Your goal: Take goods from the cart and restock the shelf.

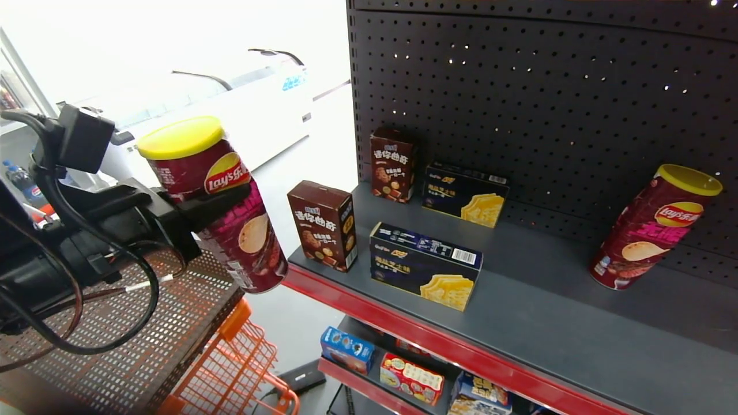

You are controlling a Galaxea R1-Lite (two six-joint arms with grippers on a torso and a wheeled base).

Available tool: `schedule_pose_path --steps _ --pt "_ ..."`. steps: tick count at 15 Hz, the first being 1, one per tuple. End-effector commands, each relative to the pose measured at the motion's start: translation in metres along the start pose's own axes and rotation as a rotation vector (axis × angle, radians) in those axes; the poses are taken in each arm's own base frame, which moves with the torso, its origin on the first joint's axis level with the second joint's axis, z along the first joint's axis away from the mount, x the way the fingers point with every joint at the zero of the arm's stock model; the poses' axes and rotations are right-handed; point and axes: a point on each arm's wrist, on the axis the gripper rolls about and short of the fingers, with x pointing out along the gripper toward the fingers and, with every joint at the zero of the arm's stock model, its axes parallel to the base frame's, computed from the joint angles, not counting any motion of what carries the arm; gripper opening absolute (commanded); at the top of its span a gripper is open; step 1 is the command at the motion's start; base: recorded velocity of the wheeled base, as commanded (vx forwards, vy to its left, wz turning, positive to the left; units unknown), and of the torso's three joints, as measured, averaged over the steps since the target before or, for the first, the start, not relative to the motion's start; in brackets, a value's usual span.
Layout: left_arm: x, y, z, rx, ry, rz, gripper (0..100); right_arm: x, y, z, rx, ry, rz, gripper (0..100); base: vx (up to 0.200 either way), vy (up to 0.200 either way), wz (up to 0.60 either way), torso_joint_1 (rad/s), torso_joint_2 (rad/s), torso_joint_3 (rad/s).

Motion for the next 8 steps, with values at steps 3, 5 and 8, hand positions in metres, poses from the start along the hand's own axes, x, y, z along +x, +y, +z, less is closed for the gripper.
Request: schedule_pose_path --steps 3,5,8 --pt "0.008 -0.015 0.025 0.033 -0.085 -0.068 0 0.000 0.000 0.000 0.000 0.001 0.000 100 0.000 0.000 0.00 0.000 0.00 0.000" --pt "0.005 -0.017 0.013 0.016 -0.047 -0.076 0 0.000 0.000 0.000 0.000 0.001 0.000 100 0.000 0.000 0.00 0.000 0.00 0.000" --pt "0.006 -0.021 0.006 0.008 -0.032 -0.133 0 0.000 0.000 0.000 0.000 0.001 0.000 100 0.000 0.000 0.00 0.000 0.00 0.000"
